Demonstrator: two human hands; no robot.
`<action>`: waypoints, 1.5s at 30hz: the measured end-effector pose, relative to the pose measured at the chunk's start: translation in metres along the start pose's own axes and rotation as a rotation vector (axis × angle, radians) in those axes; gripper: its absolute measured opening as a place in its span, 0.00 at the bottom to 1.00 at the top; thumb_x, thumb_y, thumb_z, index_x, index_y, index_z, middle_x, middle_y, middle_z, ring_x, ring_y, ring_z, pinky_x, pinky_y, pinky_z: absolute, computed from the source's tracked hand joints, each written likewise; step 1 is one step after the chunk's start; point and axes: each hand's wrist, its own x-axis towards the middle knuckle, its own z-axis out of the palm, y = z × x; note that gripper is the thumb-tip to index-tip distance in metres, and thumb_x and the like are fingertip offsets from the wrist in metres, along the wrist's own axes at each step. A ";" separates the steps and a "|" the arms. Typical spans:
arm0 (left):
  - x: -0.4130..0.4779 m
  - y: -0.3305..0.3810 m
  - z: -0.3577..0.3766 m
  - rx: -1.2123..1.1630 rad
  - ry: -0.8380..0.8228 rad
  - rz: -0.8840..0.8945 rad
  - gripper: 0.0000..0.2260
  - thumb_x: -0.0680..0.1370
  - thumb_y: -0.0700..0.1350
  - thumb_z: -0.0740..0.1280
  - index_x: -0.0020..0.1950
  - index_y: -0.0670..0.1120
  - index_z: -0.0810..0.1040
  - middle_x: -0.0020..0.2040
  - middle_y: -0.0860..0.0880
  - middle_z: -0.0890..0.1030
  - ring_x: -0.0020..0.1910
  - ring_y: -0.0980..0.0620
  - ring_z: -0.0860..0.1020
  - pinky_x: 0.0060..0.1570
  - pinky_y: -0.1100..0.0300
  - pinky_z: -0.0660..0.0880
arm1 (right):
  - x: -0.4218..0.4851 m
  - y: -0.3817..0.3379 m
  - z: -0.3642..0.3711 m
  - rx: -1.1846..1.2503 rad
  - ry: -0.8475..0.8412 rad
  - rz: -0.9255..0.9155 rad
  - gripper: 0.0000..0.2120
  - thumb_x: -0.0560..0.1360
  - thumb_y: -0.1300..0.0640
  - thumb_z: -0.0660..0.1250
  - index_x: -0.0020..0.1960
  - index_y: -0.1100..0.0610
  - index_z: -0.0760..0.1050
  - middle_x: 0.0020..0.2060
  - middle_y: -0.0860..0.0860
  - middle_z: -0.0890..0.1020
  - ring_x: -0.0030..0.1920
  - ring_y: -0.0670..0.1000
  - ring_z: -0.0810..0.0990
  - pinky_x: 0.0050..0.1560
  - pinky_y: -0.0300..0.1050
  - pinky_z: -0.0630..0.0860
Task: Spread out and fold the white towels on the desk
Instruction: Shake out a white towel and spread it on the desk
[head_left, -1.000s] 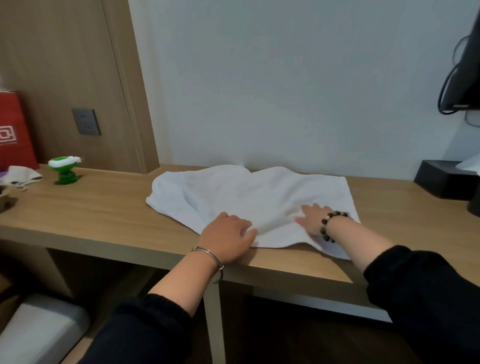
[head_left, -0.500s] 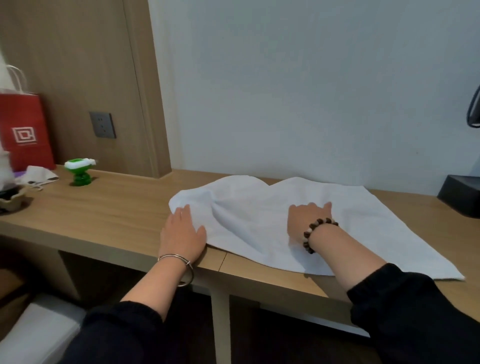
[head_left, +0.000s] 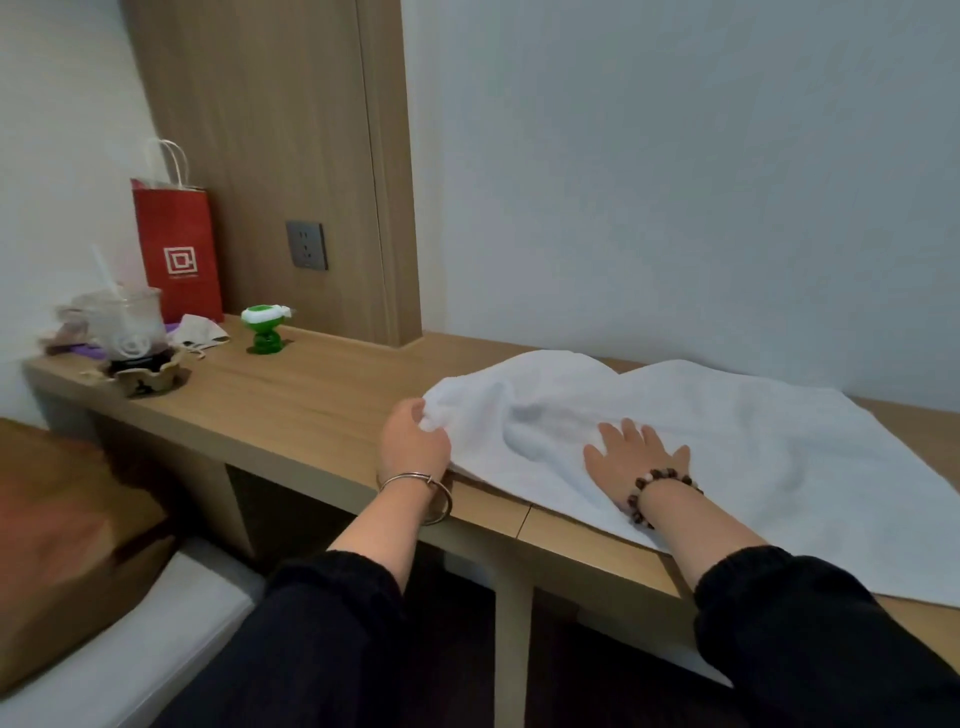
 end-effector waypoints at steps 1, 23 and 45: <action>0.000 0.001 -0.005 -0.202 0.024 -0.039 0.20 0.74 0.38 0.66 0.65 0.49 0.73 0.54 0.49 0.77 0.49 0.51 0.75 0.48 0.57 0.74 | 0.000 0.001 0.000 0.003 0.008 0.010 0.28 0.79 0.41 0.41 0.77 0.47 0.47 0.77 0.47 0.46 0.76 0.52 0.45 0.72 0.64 0.46; 0.055 0.023 -0.007 0.232 -0.398 -0.003 0.10 0.79 0.47 0.63 0.50 0.42 0.80 0.42 0.45 0.77 0.40 0.49 0.74 0.41 0.61 0.68 | 0.021 0.004 0.000 0.030 0.149 0.025 0.29 0.77 0.39 0.47 0.74 0.51 0.58 0.71 0.53 0.63 0.71 0.55 0.60 0.69 0.62 0.54; 0.077 0.014 -0.001 0.383 -0.153 0.220 0.17 0.74 0.46 0.70 0.61 0.43 0.78 0.57 0.45 0.80 0.59 0.47 0.77 0.56 0.61 0.70 | 0.029 0.003 0.002 0.054 0.119 -0.158 0.26 0.79 0.44 0.50 0.75 0.51 0.56 0.75 0.51 0.58 0.74 0.53 0.55 0.73 0.56 0.53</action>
